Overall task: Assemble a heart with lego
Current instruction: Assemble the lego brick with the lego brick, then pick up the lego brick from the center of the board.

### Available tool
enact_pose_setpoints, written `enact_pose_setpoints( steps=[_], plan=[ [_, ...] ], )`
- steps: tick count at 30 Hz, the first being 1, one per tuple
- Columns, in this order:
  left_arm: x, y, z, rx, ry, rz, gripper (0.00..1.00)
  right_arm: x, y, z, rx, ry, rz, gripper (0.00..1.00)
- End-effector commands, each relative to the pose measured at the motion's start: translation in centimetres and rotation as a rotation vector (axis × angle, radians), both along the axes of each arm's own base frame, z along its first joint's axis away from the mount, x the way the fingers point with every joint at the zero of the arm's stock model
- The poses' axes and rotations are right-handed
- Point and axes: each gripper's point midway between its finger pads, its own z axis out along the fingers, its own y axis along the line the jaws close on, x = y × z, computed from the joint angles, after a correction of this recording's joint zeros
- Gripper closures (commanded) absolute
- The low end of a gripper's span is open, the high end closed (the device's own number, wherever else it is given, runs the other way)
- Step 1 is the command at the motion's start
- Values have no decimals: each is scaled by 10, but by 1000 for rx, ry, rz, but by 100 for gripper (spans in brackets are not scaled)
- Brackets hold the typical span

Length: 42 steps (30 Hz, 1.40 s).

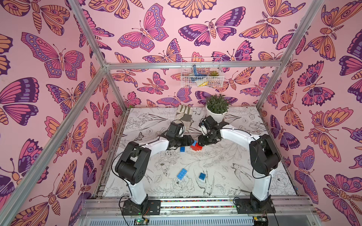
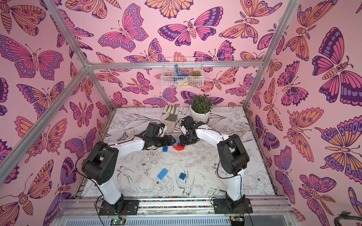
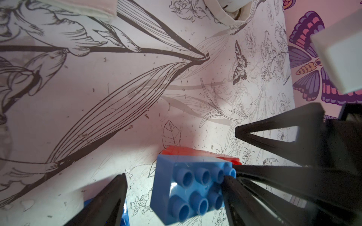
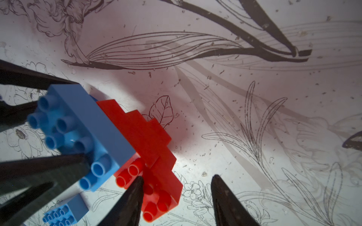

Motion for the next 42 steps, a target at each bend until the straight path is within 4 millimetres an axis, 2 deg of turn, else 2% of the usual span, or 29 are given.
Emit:
enact_pose_setpoints(
  steps=[1,8,15,19,22,28,34,38,42],
  plan=[
    [-2,4,8,46,15,15,17,-5,-8,-13,-63,38,10,43],
    [12,5,45,31,-71,57,10,4,5,15,-4,-4,30,40],
    [2,26,73,37,-136,103,0,9,10,51,39,-62,46,36],
    [-17,46,86,41,-174,142,0,-4,10,73,98,-84,36,35],
    [-36,61,90,44,-190,172,0,-29,17,81,94,-92,93,34],
    [-73,99,99,71,-226,253,0,-99,38,66,-36,-157,324,33],
    [-98,133,101,106,-247,345,0,-161,71,35,-50,-221,511,33],
    [-109,149,95,120,-234,408,0,-185,87,13,-51,-229,588,33],
    [-116,160,88,111,-227,465,0,-196,101,-8,-65,-235,632,32]
  ],
)
